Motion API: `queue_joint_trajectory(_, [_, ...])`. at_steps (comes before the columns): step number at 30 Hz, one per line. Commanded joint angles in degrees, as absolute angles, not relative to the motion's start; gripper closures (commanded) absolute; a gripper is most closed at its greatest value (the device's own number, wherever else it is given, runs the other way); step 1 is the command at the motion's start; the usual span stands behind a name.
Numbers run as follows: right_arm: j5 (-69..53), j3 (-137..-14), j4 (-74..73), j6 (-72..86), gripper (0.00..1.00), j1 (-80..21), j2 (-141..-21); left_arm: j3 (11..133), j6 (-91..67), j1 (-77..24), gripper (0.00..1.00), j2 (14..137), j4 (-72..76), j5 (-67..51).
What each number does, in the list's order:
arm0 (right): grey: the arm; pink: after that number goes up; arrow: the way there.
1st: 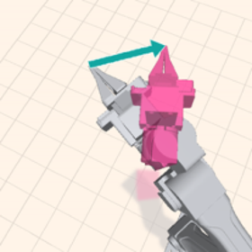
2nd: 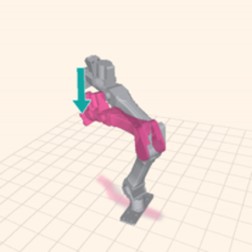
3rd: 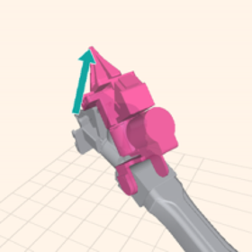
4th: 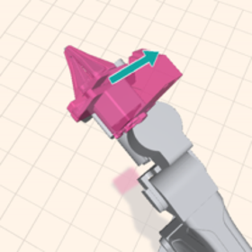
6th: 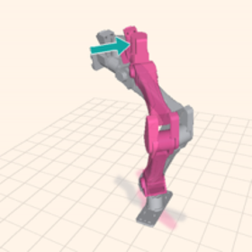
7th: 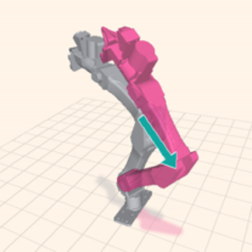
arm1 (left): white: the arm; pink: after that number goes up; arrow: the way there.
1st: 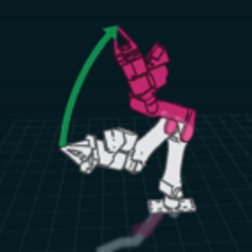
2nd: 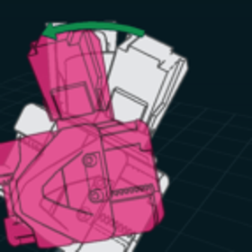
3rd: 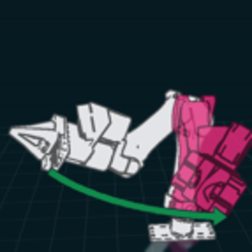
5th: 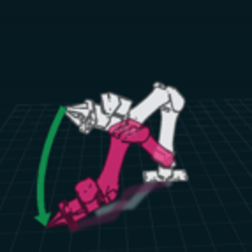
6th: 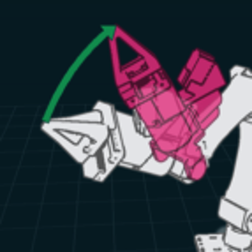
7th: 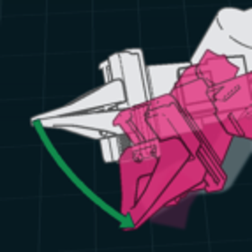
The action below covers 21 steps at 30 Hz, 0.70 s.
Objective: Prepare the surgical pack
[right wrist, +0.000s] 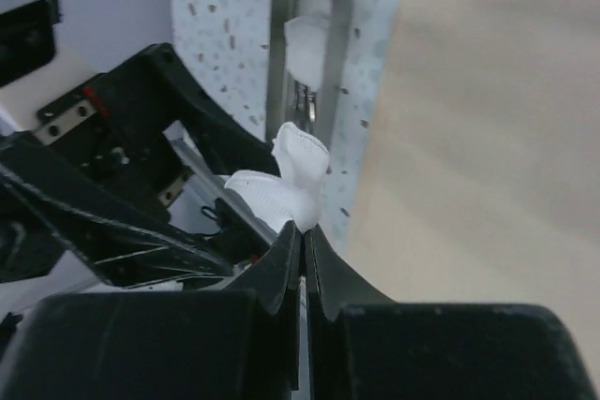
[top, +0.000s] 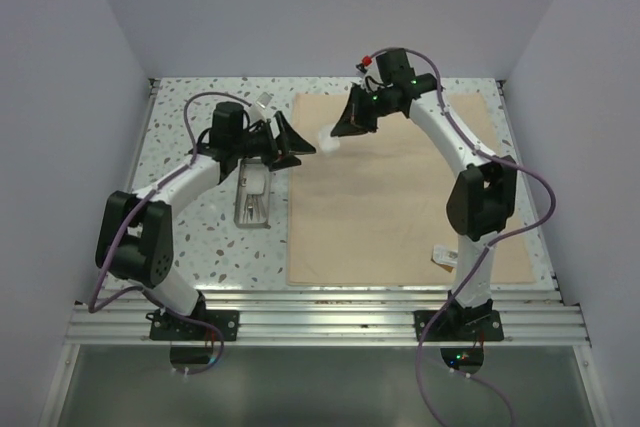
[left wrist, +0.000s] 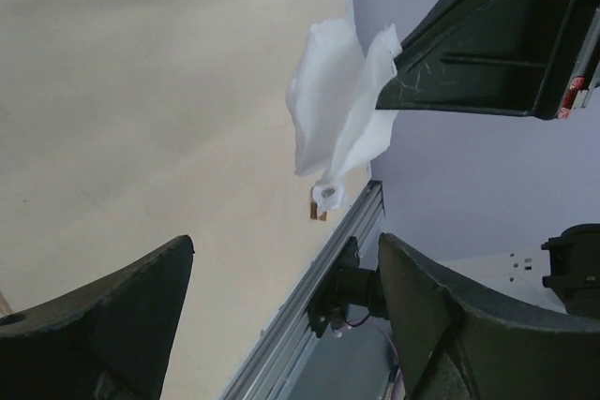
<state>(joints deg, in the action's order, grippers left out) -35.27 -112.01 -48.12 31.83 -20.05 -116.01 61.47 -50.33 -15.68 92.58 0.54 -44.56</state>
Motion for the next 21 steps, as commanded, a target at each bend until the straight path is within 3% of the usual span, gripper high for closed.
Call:
queue_joint_trajectory(1, [-44.4,-109.1,-39.5,41.3,1.0,-20.0,-110.7,57.8,-55.9,-16.3,0.16,88.8,12.9,-45.2])
queue_joint_trajectory(21, [-48.1,-99.5,-32.3,45.6,1.0,-24.0,-105.9,57.1,-61.1,-16.8,0.11,88.7,20.5,-44.3])
